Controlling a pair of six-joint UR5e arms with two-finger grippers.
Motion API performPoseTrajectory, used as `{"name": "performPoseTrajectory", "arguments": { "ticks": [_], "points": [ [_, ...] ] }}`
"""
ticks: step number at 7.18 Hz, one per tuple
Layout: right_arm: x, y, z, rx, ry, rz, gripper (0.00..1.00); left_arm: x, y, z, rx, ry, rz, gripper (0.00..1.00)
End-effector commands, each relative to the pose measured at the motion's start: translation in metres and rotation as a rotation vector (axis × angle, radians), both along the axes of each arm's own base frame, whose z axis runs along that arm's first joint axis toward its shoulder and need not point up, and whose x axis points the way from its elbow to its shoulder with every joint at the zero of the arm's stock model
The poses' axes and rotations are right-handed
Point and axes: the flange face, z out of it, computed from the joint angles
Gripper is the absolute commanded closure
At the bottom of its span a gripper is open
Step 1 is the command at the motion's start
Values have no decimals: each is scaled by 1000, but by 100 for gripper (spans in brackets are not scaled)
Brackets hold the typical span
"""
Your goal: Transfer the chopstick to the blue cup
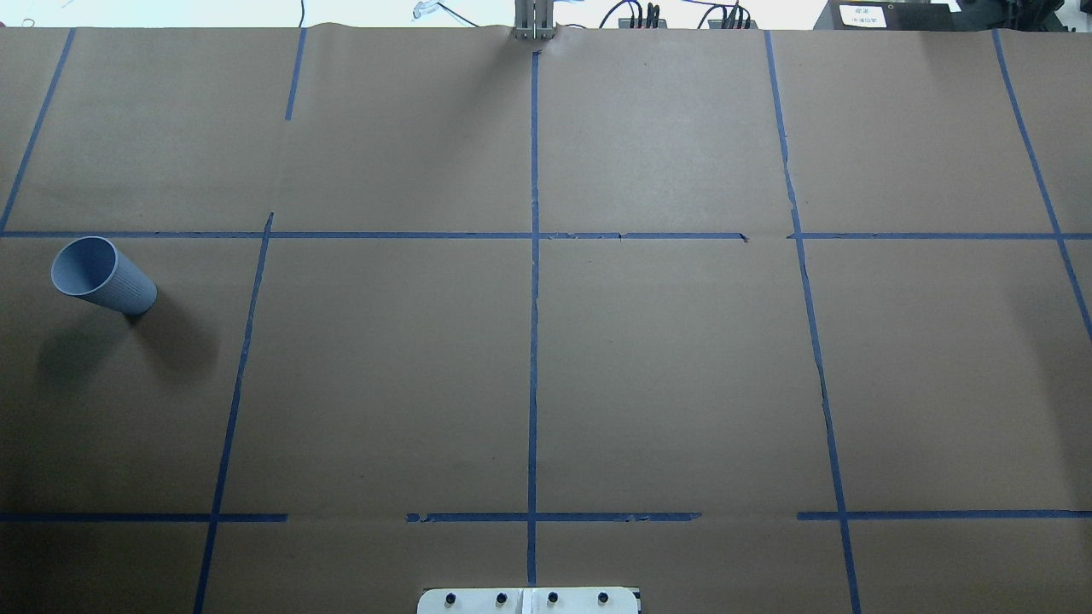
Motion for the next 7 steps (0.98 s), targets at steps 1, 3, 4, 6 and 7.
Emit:
{"name": "performPoseTrajectory", "arguments": {
  "ticks": [1,3,4,6,7],
  "points": [
    [16,6,4,2,6,49,4,25,-4,-18,-47,-1,-27,0],
    [13,4,-2,9,-35,44,3,103,-16,-47,-60,9,-75,0],
    [11,5,-5,8,-64,40,3,131,-17,-45,-68,23,-87,0],
    [10,4,-5,8,-81,37,3,167,-16,-44,-84,10,-100,0],
    [9,5,-5,7,-87,36,3,182,-21,-38,-91,-22,-122,0]
  ]
}}
